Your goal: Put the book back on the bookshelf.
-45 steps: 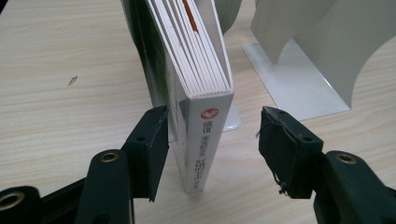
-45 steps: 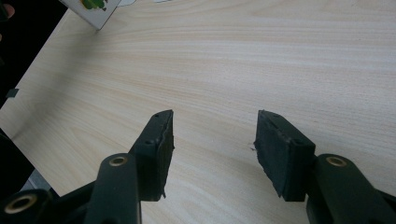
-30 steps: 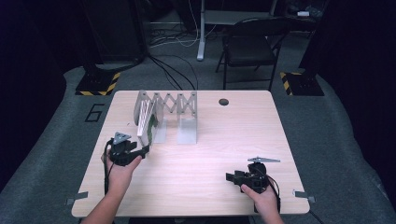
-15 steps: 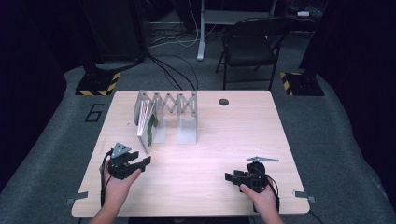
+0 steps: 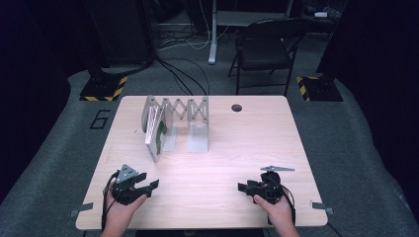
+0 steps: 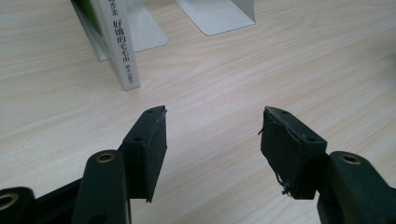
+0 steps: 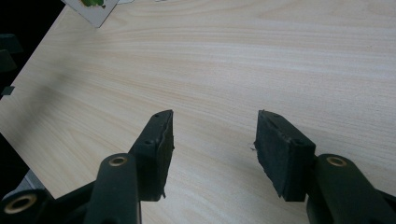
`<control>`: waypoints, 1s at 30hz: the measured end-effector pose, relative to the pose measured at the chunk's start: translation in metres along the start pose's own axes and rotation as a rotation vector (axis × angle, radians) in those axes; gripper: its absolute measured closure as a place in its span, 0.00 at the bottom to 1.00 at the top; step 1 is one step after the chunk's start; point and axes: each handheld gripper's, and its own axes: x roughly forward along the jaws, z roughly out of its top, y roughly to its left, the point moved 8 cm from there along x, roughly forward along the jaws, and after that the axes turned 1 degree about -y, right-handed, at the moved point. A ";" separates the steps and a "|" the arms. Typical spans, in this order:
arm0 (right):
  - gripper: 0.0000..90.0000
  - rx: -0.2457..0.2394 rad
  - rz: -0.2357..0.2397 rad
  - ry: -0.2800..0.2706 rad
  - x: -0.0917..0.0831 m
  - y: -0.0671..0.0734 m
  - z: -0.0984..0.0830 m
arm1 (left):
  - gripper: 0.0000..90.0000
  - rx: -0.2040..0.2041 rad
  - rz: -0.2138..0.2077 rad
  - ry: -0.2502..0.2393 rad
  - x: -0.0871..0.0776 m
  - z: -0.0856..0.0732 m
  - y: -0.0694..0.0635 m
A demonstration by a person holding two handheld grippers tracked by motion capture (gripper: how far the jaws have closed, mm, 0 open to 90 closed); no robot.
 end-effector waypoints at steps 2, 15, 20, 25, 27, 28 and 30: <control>0.52 0.001 -0.001 -0.001 0.000 0.000 0.000 | 0.46 -0.011 -0.006 -0.002 -0.001 -0.003 -0.001; 0.52 0.003 -0.005 0.005 0.001 0.000 -0.001 | 0.46 0.036 -0.016 0.025 0.009 -0.022 -0.002; 0.52 -0.009 -0.006 0.012 0.003 0.001 -0.002 | 0.46 0.017 -0.019 0.039 0.009 -0.025 0.002; 0.52 -0.019 -0.008 0.015 0.006 0.002 -0.001 | 0.46 -0.009 -0.017 0.038 0.011 -0.027 0.006; 0.52 -0.021 -0.010 0.014 0.006 0.003 -0.001 | 0.46 -0.016 -0.017 0.038 0.011 -0.028 0.007; 0.52 -0.020 -0.010 0.012 0.007 0.003 0.000 | 0.46 -0.024 -0.015 0.038 0.011 -0.029 0.008; 0.52 -0.021 -0.009 0.013 0.007 0.003 0.000 | 0.46 -0.032 -0.017 0.036 0.010 -0.029 0.008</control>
